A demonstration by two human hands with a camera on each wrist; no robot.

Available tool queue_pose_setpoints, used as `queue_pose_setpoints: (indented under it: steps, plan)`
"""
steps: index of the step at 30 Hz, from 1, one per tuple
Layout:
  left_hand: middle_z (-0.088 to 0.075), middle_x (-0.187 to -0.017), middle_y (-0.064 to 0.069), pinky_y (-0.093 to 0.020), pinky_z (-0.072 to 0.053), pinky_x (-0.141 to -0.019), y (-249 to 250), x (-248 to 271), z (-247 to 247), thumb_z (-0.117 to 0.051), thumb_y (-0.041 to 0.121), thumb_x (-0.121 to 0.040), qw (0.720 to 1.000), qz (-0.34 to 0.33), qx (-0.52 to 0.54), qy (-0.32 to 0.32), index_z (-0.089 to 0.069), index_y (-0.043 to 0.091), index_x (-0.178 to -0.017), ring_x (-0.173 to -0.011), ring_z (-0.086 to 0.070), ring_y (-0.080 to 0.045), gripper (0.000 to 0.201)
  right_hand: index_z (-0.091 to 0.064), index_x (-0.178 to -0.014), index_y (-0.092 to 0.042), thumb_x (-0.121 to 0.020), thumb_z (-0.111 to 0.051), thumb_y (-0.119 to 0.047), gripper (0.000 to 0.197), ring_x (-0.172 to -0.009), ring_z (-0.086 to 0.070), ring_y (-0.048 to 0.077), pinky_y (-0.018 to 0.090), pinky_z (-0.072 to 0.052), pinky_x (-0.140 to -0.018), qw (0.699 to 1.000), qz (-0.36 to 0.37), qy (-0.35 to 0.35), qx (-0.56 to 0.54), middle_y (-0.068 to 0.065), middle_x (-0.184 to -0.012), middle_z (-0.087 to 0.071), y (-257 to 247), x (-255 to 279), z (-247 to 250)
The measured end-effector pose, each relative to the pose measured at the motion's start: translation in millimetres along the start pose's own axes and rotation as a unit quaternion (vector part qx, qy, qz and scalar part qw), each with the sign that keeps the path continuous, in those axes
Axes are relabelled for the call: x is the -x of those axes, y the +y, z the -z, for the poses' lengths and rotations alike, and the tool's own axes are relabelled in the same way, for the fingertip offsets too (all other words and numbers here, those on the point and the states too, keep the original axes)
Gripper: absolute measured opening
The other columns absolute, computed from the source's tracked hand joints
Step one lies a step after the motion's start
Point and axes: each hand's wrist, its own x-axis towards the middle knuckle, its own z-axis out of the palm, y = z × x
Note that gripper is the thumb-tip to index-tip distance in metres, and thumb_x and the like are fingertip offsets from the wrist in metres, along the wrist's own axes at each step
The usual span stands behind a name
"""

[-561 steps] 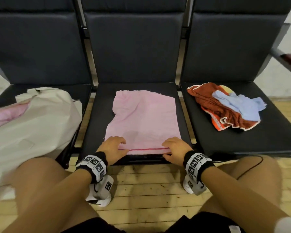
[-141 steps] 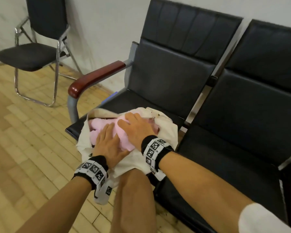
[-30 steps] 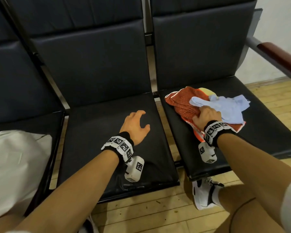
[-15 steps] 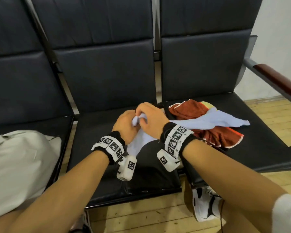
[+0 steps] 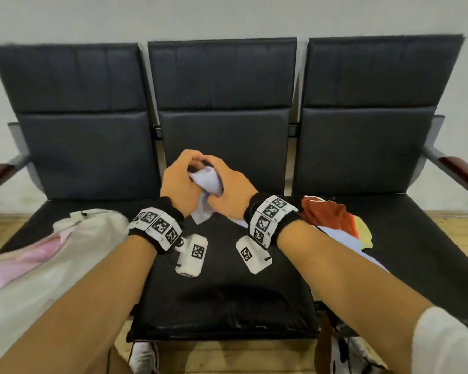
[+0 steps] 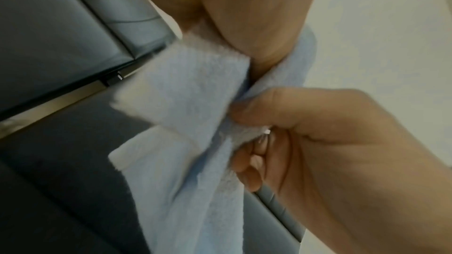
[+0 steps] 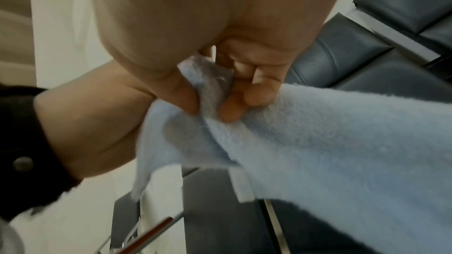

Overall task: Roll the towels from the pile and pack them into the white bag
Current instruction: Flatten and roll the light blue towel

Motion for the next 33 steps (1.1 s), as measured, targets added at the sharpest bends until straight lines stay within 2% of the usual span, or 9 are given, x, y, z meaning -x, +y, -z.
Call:
queue_pose_setpoints:
  steps: [3,7,10,14,17,20,25,29,33]
  plan:
    - [-0.059,-0.085,0.008,-0.005,-0.040,-0.070,0.3,-11.9,17.8,-0.075,0.003,-0.078,1.000,-0.006,-0.029,0.006,-0.061,0.019,-0.100,-0.076,-0.056,-0.006,0.031,-0.056,-0.119,-0.022,-0.084,-0.060,-0.010,0.037,-0.094,-0.063,0.022,0.043,-0.054,-0.083,0.998,0.038,0.049,0.018,0.004,-0.104,-0.066,-19.1,-10.5,6.7]
    - [-0.060,-0.079,0.011,-0.013,-0.042,-0.071,-5.6,-20.7,35.0,-0.074,0.003,-0.078,0.997,0.000,-0.072,-0.037,-0.063,0.018,-0.096,-0.075,-0.058,-0.005,0.025,-0.051,-0.094,-0.028,-0.085,-0.057,-0.020,0.014,-0.082,-0.060,0.021,0.043,-0.052,-0.074,0.993,0.032,0.047,0.104,-0.002,-0.091,-0.060,-25.6,-12.6,13.7]
    - [-0.064,-0.077,0.004,-0.027,-0.050,-0.072,-0.7,-23.9,43.8,-0.071,0.005,-0.082,0.992,0.029,-0.100,-0.077,-0.065,0.014,-0.090,-0.075,-0.061,-0.013,0.013,-0.047,-0.096,-0.030,-0.091,-0.055,-0.023,0.012,-0.079,-0.059,0.022,0.038,-0.049,-0.068,0.989,0.006,0.031,0.146,-0.002,-0.089,-0.061,-28.1,-11.3,23.2]
    - [-0.065,-0.076,-0.002,-0.031,-0.051,-0.069,15.6,-36.7,60.4,-0.072,0.010,-0.083,0.993,0.027,-0.101,-0.058,-0.067,0.017,-0.082,-0.074,-0.062,-0.019,0.009,-0.047,-0.114,-0.037,-0.090,-0.051,-0.017,0.031,-0.087,-0.059,0.026,0.044,-0.051,-0.077,0.966,0.031,-0.022,0.256,-0.002,-0.100,-0.059,-52.5,-22.7,36.9]
    - [-0.063,-0.067,-0.002,-0.029,-0.047,-0.062,30.8,-51.3,86.1,-0.082,0.030,-0.077,0.993,0.017,-0.111,-0.046,-0.066,0.018,-0.076,-0.065,-0.058,-0.017,0.020,-0.050,-0.095,-0.021,-0.087,-0.048,-0.010,0.014,-0.083,-0.056,0.031,0.048,-0.050,-0.078,0.961,0.033,0.019,0.273,0.003,-0.094,-0.054,-77.2,-32.8,55.1]
    - [-0.063,-0.067,0.002,-0.030,-0.045,-0.059,39.7,-63.5,111.0,-0.082,0.039,-0.075,0.975,0.004,-0.204,-0.086,-0.066,0.020,-0.075,-0.065,-0.059,-0.017,0.024,-0.046,-0.089,-0.017,-0.080,-0.051,-0.003,0.017,-0.077,-0.055,0.030,0.043,-0.048,-0.070,0.955,0.065,0.066,0.281,0.001,-0.086,-0.050,-114.0,-42.3,65.3]
    - [-0.067,-0.090,-0.009,-0.037,-0.046,-0.073,31.3,-76.3,161.2,-0.061,0.012,-0.085,0.963,0.022,-0.263,0.063,-0.070,0.016,-0.089,-0.085,-0.061,-0.033,0.010,-0.043,-0.084,-0.021,-0.084,-0.048,-0.012,0.010,-0.073,-0.052,0.023,0.033,-0.036,-0.061,0.937,0.142,0.112,0.298,-0.003,-0.076,-0.049,-172.9,-59.8,68.3]
    - [-0.061,-0.098,-0.016,-0.036,-0.042,-0.074,25.6,-74.3,191.3,-0.056,0.005,-0.088,0.956,0.044,-0.223,0.185,-0.065,0.006,-0.097,-0.086,-0.056,-0.033,0.013,-0.069,-0.096,-0.015,-0.083,-0.057,-0.018,0.017,-0.102,-0.058,0.025,0.042,-0.050,-0.088,0.930,0.236,0.081,0.271,0.004,-0.101,-0.068,-189.6,-65.1,47.0]
    - [-0.058,-0.079,-0.007,-0.029,-0.041,-0.057,17.7,-59.5,196.3,-0.051,0.008,-0.092,0.966,0.097,-0.152,0.187,-0.054,0.010,-0.086,-0.069,-0.050,-0.022,0.008,-0.058,-0.078,-0.008,-0.084,-0.056,-0.006,0.006,-0.067,-0.055,0.022,0.039,-0.048,-0.063,0.969,0.170,0.044,0.172,0.005,-0.073,-0.060,-156.3,-62.3,32.8]
